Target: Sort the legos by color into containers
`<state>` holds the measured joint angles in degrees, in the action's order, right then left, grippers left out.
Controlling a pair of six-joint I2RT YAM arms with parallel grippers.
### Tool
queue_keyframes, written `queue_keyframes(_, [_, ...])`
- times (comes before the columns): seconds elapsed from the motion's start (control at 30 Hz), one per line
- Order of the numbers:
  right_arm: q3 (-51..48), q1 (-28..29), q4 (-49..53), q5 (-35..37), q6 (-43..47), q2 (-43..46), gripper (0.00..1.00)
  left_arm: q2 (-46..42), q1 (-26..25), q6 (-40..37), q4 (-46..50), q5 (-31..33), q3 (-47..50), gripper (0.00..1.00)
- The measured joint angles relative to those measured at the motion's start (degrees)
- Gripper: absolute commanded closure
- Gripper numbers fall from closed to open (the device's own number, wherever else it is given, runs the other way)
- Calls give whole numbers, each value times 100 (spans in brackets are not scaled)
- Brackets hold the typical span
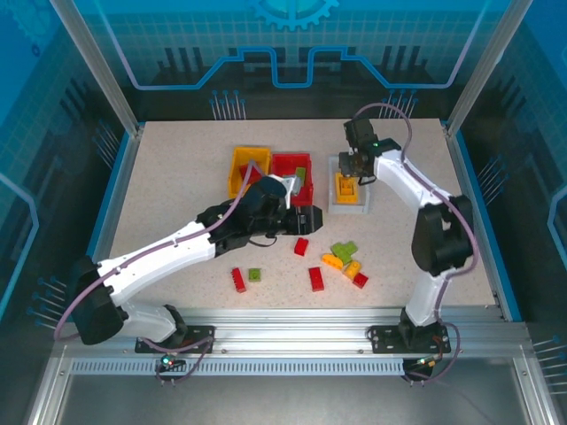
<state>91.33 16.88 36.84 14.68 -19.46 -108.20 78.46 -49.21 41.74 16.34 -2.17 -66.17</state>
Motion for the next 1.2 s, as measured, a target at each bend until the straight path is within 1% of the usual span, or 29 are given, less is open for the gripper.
queue_keyframes(0.1, [730,-149,175,-254,-107,-741,75,151,-15,-28,-20,2,-87,35])
queue_keyframes(0.17, [1038,-179,232,-407,-162,-1054,72,212,-17,-35,-20,22,-101,35])
queue_keyframes(0.27, [1255,-186,306,-634,-293,-1316,61,286,-26,-39,-15,59,-101,35])
queue_keyframes(0.37, [1266,-190,372,-782,-363,-1368,52,350,-46,-101,11,107,-101,35])
queue_keyframes(0.43, [1259,-192,382,-815,-402,-1349,47,387,-59,-140,48,136,-101,35])
queue_keyframes(0.57, [1029,-195,385,-828,-389,-1062,46,424,-103,-168,223,260,-101,35])
queue_keyframes(0.7, [509,-188,385,-756,-382,-251,45,435,-155,-155,516,442,-101,32])
queue_keyframes(0.8, [-197,-74,258,-599,-387,807,44,479,-164,24,833,614,-101,32])
queue_keyframes(0.87, [-723,109,175,-525,-389,1552,41,518,-164,192,1003,715,-87,31])
queue_keyframes(0.97, [-1694,750,-92,-407,-411,2688,36,625,-164,380,1204,752,-50,25])
queue_keyframes(1.0, [-2020,966,-153,-380,-437,2981,34,702,-164,382,1259,748,-66,25])
queue_keyframes(1.03, [-2444,1283,-192,-376,-509,3335,32,857,-164,321,1355,743,-122,24])
queue_keyframes(1.1, [-3121,1744,-227,-391,-638,3836,29,1268,-164,142,1510,728,-302,22])
queue_keyframes(1.2, [-4210,2275,-271,-415,-1049,4725,24,1961,-164,-326,1735,728,-662,21])
